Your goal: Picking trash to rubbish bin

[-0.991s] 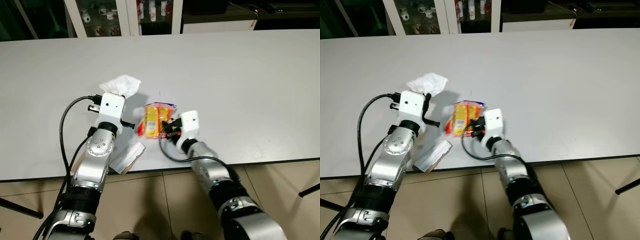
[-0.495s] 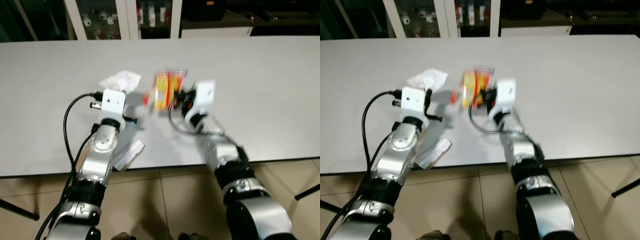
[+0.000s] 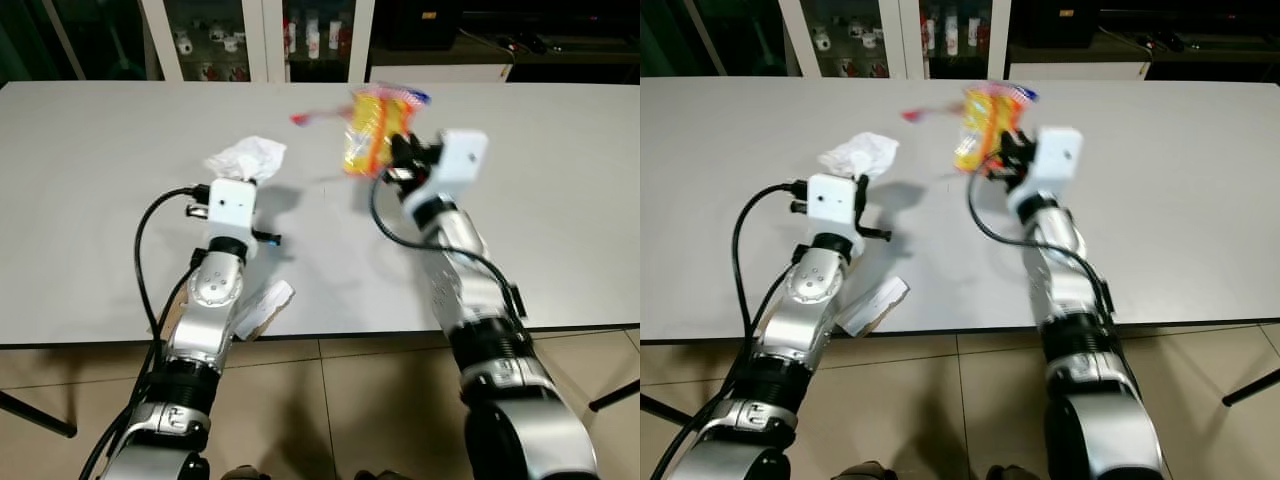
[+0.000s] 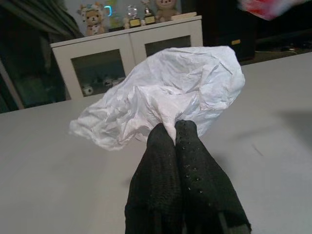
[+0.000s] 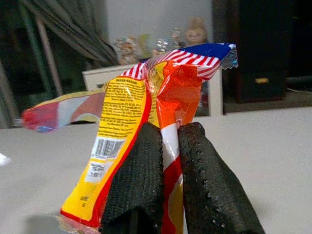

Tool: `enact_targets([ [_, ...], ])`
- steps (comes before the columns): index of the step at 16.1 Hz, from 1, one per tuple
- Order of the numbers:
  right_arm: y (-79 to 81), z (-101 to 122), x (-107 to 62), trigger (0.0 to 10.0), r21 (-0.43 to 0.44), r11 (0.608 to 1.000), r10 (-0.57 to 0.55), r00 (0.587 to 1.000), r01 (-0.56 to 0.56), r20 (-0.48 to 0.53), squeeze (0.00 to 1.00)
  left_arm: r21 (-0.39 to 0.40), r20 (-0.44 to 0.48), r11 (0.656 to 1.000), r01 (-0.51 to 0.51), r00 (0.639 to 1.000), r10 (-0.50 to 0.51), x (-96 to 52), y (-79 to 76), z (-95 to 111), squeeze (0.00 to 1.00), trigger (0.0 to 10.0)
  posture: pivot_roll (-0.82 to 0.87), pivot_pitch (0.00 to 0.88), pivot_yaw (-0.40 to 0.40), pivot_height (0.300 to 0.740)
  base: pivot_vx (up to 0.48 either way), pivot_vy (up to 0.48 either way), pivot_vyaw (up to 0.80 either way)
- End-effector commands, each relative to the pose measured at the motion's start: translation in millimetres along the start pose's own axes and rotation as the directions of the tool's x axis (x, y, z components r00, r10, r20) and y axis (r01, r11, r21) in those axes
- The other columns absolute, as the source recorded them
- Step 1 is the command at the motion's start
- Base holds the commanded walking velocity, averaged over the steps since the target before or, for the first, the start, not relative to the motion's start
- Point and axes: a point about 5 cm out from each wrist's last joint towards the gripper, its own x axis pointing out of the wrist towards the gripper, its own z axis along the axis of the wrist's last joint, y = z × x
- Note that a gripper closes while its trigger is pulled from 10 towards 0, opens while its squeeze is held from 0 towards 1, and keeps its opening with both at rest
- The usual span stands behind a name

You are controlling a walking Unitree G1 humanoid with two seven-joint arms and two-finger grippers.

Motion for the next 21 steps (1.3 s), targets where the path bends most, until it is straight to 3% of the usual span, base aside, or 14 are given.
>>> enact_targets([
  [1,-8.6,5,-5.6,10.0,-0.024,0.999,-0.033,0.999,0.034,0.029,0.0,-0.008,0.028,1.0,-0.015,0.999,0.015,-2.5,0.8,3,0.0,10.0,0.02,0.0,-0.012,0.74,0.0,0.0,0.0],
  [7,-62.2,-2,-45.0,10.0,-0.15,0.974,-0.175,0.984,0.17,-0.023,0.0,-0.003,0.057,1.0,-0.024,0.998,0.024,-13.4,6.4,0,0.0,10.0,0.02,0.0,-0.013,0.74,0.0,0.0,0.0],
  [9,-70.7,-9,-56.5,10.0,-0.173,0.968,-0.192,0.98,0.181,-0.049,0.0,0.011,0.039,1.0,-0.006,0.999,0.005,-18.0,6.5,-5,0.0,10.0,0.01,0.0,-0.012,0.74,0.0,0.0,0.0],
  [11,-79.0,-24,-78.9,10.0,-0.205,0.96,-0.216,0.97,0.189,-0.113,0.0,0.056,0.002,0.997,0.05,0.999,-0.05,-32.6,7.8,-19,0.0,10.0,0.01,0.0,-0.013,0.74,0.0,0.0,0.0],
  [13,-87.3,-30,-98.0,10.0,-0.214,0.952,-0.251,0.958,0.218,-0.138,0.0,0.082,-0.033,0.996,0.035,0.999,-0.032,-44.4,19.5,-30,0.0,10.0,0.01,0.0,-0.018,0.74,0.0,0.0,0.0],
  [17,-94.1,-16,-109.8,10.0,-0.211,0.934,-0.307,0.949,0.287,-0.066,0.0,0.083,-0.033,0.996,-0.036,0.999,0.039,-51.5,34.3,-29,0.0,10.0,0.01,0.0,-0.019,0.74,0.0,0.0,0.0],
  [21,-81.0,3,-100.1,10.0,-0.197,0.935,-0.294,0.955,0.294,0.032,0.0,0.076,-0.006,0.996,-0.054,0.999,0.054,-50.1,34.2,-19,0.0,10.0,0.0,0.0,-0.015,0.74,0.0,0.0,0.0],
])
